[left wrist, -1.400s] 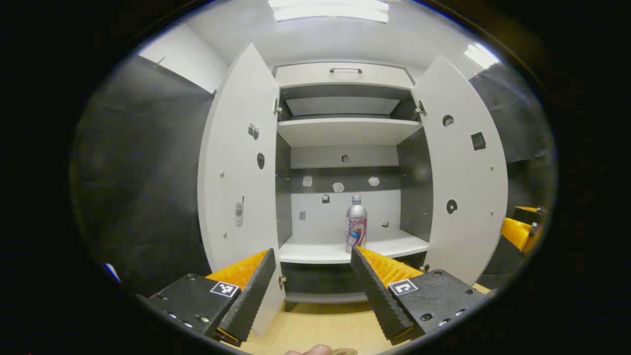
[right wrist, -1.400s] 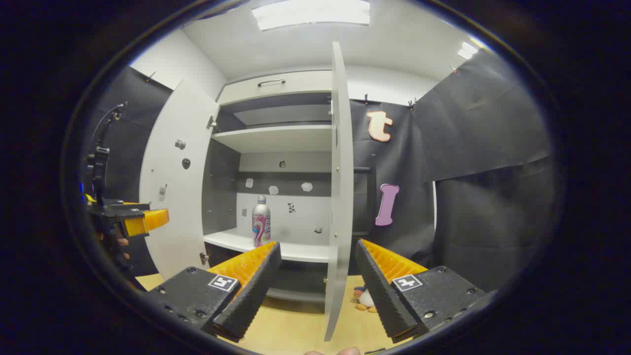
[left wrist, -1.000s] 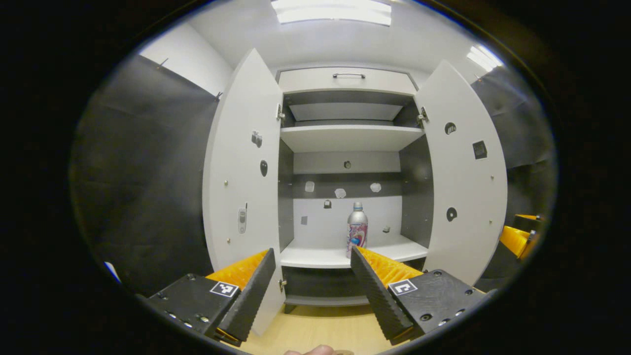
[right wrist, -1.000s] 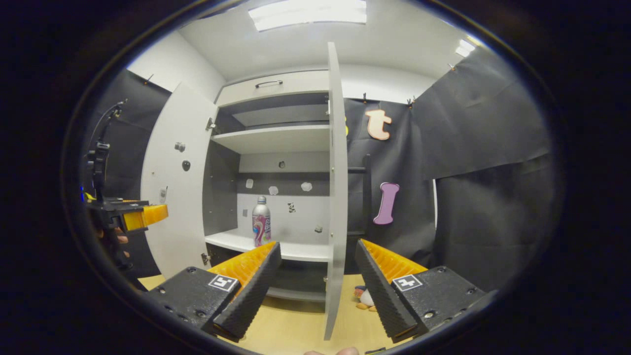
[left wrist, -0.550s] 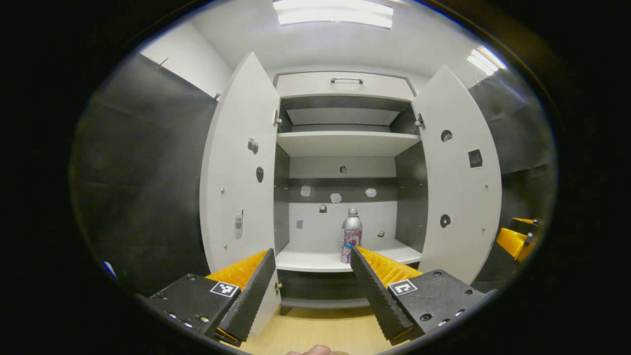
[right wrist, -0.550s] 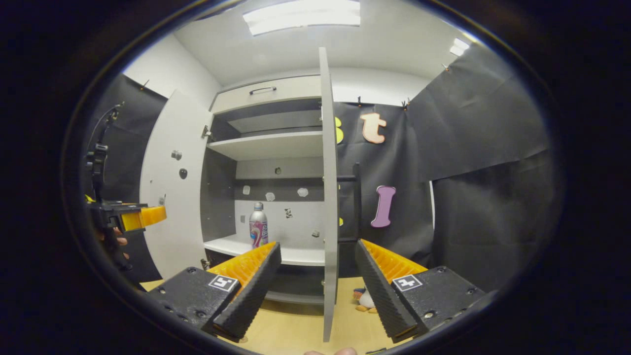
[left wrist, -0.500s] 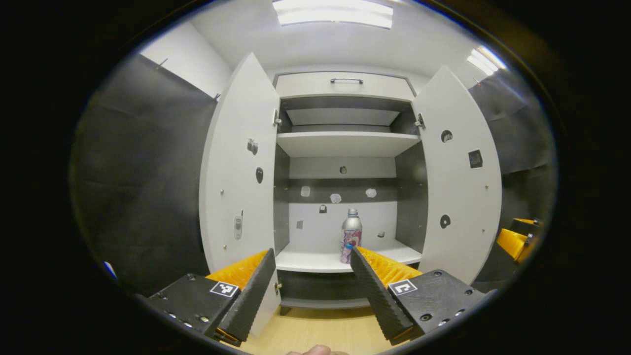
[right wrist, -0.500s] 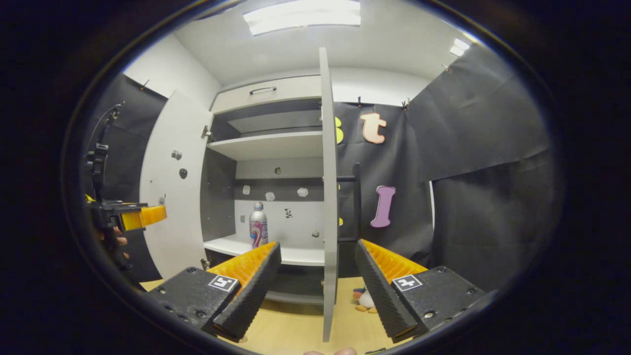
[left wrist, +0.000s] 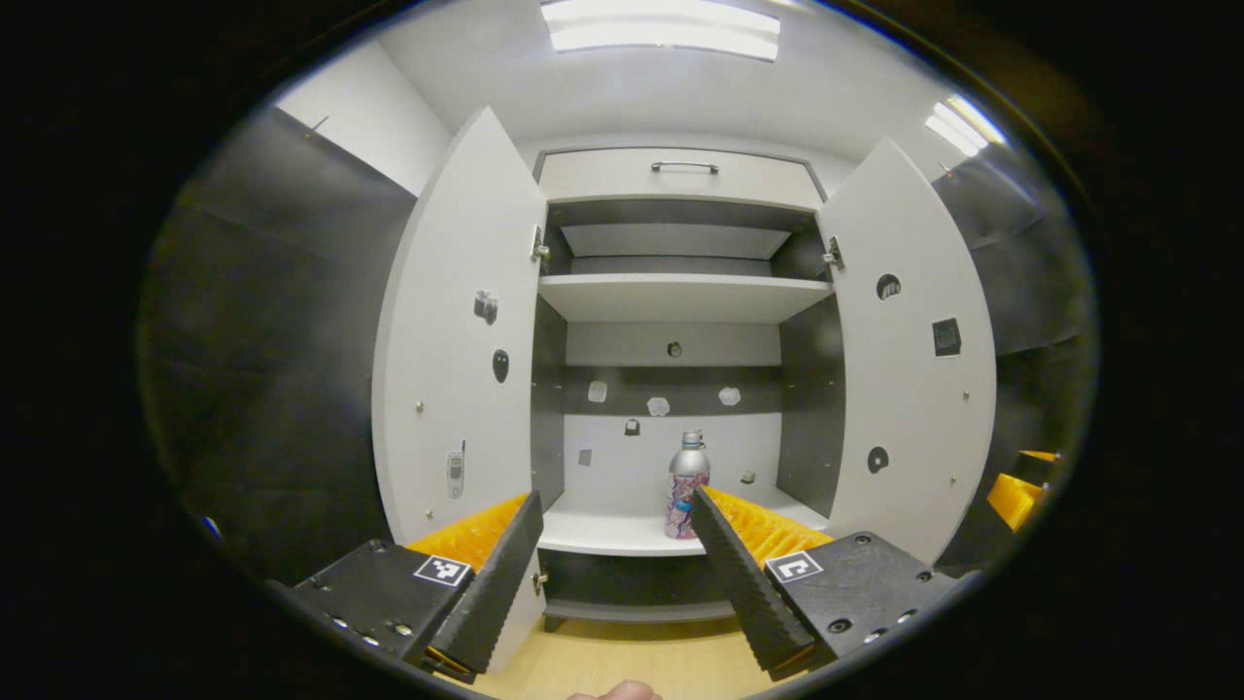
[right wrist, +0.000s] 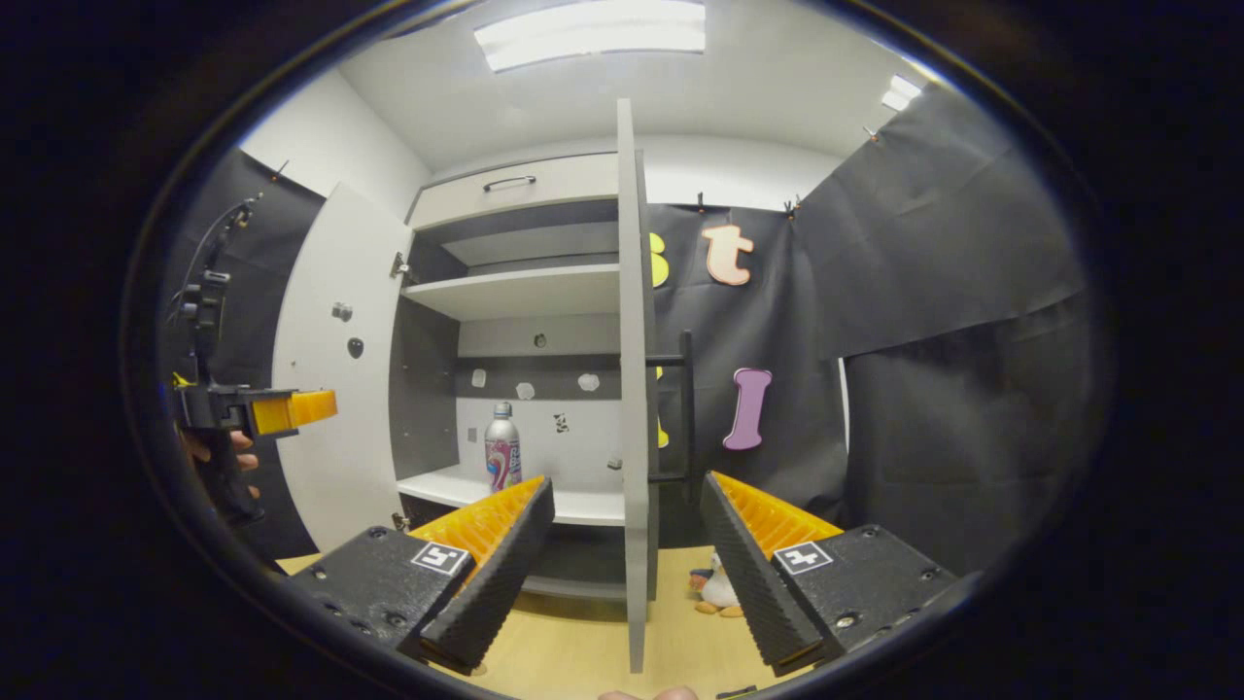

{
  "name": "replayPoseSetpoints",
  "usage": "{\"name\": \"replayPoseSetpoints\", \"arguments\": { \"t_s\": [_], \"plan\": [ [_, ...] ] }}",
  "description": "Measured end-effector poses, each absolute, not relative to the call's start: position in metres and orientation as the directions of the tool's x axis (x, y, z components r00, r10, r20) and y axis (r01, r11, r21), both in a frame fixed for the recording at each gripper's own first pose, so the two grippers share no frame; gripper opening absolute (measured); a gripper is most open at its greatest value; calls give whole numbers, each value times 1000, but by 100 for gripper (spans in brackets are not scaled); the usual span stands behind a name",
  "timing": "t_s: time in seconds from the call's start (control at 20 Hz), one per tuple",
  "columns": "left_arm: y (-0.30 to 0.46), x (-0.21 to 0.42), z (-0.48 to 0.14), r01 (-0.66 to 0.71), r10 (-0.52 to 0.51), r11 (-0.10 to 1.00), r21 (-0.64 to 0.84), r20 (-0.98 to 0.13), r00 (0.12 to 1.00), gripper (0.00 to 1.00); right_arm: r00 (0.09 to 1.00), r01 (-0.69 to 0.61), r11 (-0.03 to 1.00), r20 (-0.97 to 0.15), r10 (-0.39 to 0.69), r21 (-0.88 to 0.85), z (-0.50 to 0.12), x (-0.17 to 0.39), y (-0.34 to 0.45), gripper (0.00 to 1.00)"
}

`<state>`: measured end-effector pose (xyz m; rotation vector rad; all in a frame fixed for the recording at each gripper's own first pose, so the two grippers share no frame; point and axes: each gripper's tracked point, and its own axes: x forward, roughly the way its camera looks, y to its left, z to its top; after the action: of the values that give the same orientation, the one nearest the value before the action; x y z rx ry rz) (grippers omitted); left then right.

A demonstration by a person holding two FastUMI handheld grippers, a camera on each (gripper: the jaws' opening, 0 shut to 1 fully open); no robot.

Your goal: Grasp the bottle in the cabinet with the left hand and place it on the coaster, then close the right door with the right hand and the left door with the left hand.

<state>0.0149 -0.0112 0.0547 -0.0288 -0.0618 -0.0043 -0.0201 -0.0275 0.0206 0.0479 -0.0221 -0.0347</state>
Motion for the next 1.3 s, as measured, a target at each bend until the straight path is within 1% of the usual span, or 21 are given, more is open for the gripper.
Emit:
{"name": "replayPoseSetpoints", "arguments": {
  "t_s": [0.25, 0.35, 0.4, 0.5, 0.55, 0.6, 0.65, 0.7, 0.8, 0.85, 0.9, 1.0, 1.05, 1.1, 1.15, 1.2, 1.3],
  "plan": [
    [-15, 41, 60, 7, -5, 999, -42, 57, 998, 98, 997, 69, 997, 13, -70, 43, 20, -28, -41, 99],
    [-22, 54, 61, 27, -24, 998, -55, 50, 998, 98, 996, 90, 995, 11, -91, 40, 19, -34, -47, 99],
    [-27, 62, 61, 40, -37, 997, -63, 51, 998, 95, 995, 102, 994, 11, -102, 40, 19, -35, -50, 99],
    [-35, 80, 59, 54, -49, 995, -84, 53, 997, 95, 991, 132, 990, 5, -133, 40, 16, -40, -58, 99],
    [-42, 90, 57, 74, -70, 993, -96, 52, 996, 99, 989, 145, 989, 2, -145, 39, 15, -43, -60, 99],
    [-47, 99, 55, 83, -79, 992, -98, 51, 996, 100, 987, 159, 987, -2, -160, 35, 14, -46, -64, 99],
    [-50, 109, 52, 85, -81, 992, -93, 50, 995, 100, 984, 177, 984, -5, -177, 29, 13, -49, -69, 100],
    [-55, 119, 48, 91, -87, 992, -82, 46, 995, 100, 980, 197, 980, -5, -197, 24, 13, -52, -74, 99],
    [-69, 138, 41, 123, -121, 990, -68, 37, 992, 100, 972, 235, 972, -3, -235, 18, 13, -60, -83, 99],
    [-74, 149, 36, 131, -129, 990, -60, 30, 991, 96, 967, 255, 967, -4, -255, 17, 12, -63, -87, 99],
    [-79, 160, 30, 138, -137, 989, -51, 19, 990, 100, 962, 274, 962, -4, -274, 16, 12, -67, -91, 99],
    [-89, 182, 16, 159, -159, 986, -44, -12, 987, 100, 949, 316, 949, -5, -315, 14, 11, -74, -100, 99],
    [-94, 192, 9, 172, -173, 984, -40, -28, 985, 96, 942, 337, 942, -8, -337, 13, 9, -78, -105, 99],
    [-97, 201, 3, 179, -181, 983, -37, -39, 983, 100, 935, 356, 934, -10, -356, 13, 8, -82, -110, 99],
    [-100, 211, -3, 182, -183, 983, -32, -51, 982, 100, 927, 376, 927, -14, -376, 11, 6, -84, -114, 99],
    [-102, 221, -9, 180, -182, 983, -30, -62, 981, 96, 918, 395, 918, -18, -395, 9, 5, -87, -119, 99],
    [-104, 238, -20, 178, -180, 984, -30, -84, 980, 96, 905, 425, 905, -19, -425, 9, 5, -91, -126, 100]
  ]
}}
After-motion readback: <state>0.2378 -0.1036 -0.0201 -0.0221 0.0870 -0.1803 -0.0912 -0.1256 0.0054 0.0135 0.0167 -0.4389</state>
